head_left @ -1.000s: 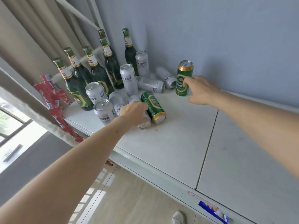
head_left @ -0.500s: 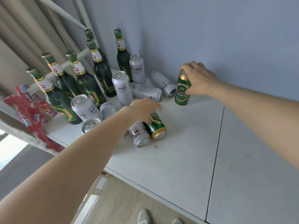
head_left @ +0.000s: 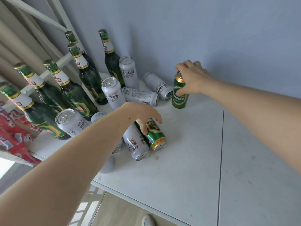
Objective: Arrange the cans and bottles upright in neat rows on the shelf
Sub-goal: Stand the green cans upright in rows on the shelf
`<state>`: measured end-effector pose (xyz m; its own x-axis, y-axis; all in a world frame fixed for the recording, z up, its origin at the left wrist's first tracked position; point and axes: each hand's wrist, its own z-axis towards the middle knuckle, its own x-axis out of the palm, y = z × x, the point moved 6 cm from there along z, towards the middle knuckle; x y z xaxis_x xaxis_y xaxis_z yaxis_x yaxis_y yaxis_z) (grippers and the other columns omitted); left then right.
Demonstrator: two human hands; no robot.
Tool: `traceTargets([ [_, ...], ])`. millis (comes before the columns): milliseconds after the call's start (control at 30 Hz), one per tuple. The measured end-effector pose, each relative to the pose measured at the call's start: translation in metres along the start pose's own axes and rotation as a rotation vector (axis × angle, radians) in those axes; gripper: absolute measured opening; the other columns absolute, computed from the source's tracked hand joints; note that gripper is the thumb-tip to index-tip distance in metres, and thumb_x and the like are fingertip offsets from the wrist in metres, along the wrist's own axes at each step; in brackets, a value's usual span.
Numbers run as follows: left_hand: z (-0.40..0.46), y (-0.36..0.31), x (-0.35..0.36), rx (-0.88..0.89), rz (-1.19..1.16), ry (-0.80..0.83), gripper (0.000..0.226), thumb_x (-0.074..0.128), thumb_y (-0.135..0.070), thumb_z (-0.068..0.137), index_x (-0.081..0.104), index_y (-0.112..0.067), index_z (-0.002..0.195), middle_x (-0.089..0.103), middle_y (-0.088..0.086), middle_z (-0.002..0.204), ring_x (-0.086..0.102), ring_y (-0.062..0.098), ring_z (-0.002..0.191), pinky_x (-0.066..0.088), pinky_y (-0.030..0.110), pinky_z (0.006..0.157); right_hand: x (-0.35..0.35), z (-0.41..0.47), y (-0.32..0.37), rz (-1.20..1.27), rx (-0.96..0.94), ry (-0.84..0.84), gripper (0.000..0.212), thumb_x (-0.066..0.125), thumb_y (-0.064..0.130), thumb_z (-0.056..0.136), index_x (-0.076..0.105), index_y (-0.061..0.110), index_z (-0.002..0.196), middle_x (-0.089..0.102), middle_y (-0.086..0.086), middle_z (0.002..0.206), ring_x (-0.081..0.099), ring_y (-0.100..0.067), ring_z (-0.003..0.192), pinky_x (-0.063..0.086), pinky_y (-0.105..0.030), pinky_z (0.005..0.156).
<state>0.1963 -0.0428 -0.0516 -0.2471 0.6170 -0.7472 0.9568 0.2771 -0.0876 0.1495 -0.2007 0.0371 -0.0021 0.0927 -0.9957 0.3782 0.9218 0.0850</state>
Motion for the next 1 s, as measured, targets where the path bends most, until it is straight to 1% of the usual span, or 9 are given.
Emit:
traceTargets([
  [133,0.009,-0.005,0.0,0.062,0.071,0.107,0.078,0.081,-0.026,0.076,0.043,-0.026,0.144,0.044,0.0,0.144,0.039,0.023,0.132,0.034,0.038,0.108,0.005,0.007,-0.007,0.01,0.052,0.025,0.081,0.078,0.037,0.074,0.036,0.018,0.14,0.033,-0.007,0.142,0.035,-0.035,0.128,0.045,-0.045,0.091],
  [267,0.017,-0.013,0.004,0.131,0.182,0.192,0.072,0.08,-0.023,0.077,0.047,-0.021,0.141,0.043,0.007,0.135,0.047,0.031,0.122,0.043,0.039,0.098,0.007,0.01,-0.01,0.089,0.09,0.053,0.073,0.074,0.032,0.081,0.035,0.021,0.14,0.038,-0.013,0.137,0.048,-0.038,0.12,0.047,-0.047,0.093],
  [433,0.021,-0.013,0.003,0.135,0.207,0.166,0.067,0.074,-0.027,0.083,0.043,-0.023,0.142,0.042,0.007,0.136,0.047,0.032,0.12,0.044,0.045,0.096,0.008,0.009,-0.015,0.159,0.121,0.044,0.066,0.072,0.03,0.084,0.034,0.024,0.139,0.042,-0.015,0.131,0.053,-0.04,0.113,0.047,-0.044,0.09],
  [500,0.024,-0.009,0.002,0.114,0.173,0.132,0.067,0.073,-0.032,0.084,0.04,-0.026,0.142,0.047,0.004,0.134,0.048,0.03,0.119,0.044,0.046,0.095,0.008,0.009,-0.016,0.176,0.124,0.033,0.065,0.072,0.028,0.084,0.036,0.025,0.137,0.044,-0.014,0.13,0.053,-0.04,0.113,0.045,-0.041,0.085],
  [633,0.03,-0.004,0.001,0.084,0.025,0.025,0.065,0.073,-0.034,0.083,0.041,-0.023,0.138,0.051,0.003,0.127,0.051,0.028,0.112,0.045,0.043,0.093,0.008,0.008,-0.019,0.22,0.135,0.033,0.061,0.072,0.024,0.083,0.038,0.025,0.134,0.044,-0.013,0.127,0.052,-0.039,0.111,0.046,-0.041,0.085],
  [767,0.034,-0.001,-0.003,0.026,-0.15,-0.136,0.06,0.074,-0.037,0.082,0.044,-0.017,0.13,0.052,0.002,0.118,0.055,0.026,0.102,0.048,0.042,0.089,0.006,0.002,-0.032,0.231,0.155,0.036,0.058,0.07,0.02,0.083,0.039,0.026,0.132,0.044,-0.012,0.127,0.051,-0.037,0.112,0.047,-0.04,0.085],
  [833,0.037,0.001,-0.007,0.008,-0.24,-0.239,0.056,0.073,-0.038,0.083,0.045,-0.013,0.126,0.051,0.002,0.114,0.055,0.025,0.098,0.048,0.037,0.085,0.004,-0.003,-0.041,0.224,0.166,0.047,0.06,0.071,0.019,0.083,0.04,0.026,0.133,0.044,-0.011,0.129,0.05,-0.036,0.114,0.045,-0.039,0.085],
  [933,0.041,0.002,-0.016,-0.033,-0.39,-0.414,0.059,0.072,-0.035,0.084,0.044,-0.009,0.128,0.048,0.007,0.117,0.051,0.023,0.099,0.044,0.034,0.082,0.002,-0.014,-0.06,0.229,0.187,0.068,0.063,0.073,0.018,0.082,0.039,0.025,0.135,0.044,-0.011,0.13,0.049,-0.035,0.115,0.046,-0.039,0.088],
  [1000,0.043,0.002,-0.022,-0.086,-0.527,-0.534,0.064,0.072,-0.034,0.084,0.04,-0.01,0.134,0.045,0.009,0.124,0.049,0.024,0.107,0.042,0.035,0.088,0.001,-0.021,-0.072,0.222,0.202,0.075,0.064,0.074,0.019,0.082,0.039,0.025,0.135,0.044,-0.011,0.13,0.049,-0.034,0.115,0.045,-0.038,0.087],
])
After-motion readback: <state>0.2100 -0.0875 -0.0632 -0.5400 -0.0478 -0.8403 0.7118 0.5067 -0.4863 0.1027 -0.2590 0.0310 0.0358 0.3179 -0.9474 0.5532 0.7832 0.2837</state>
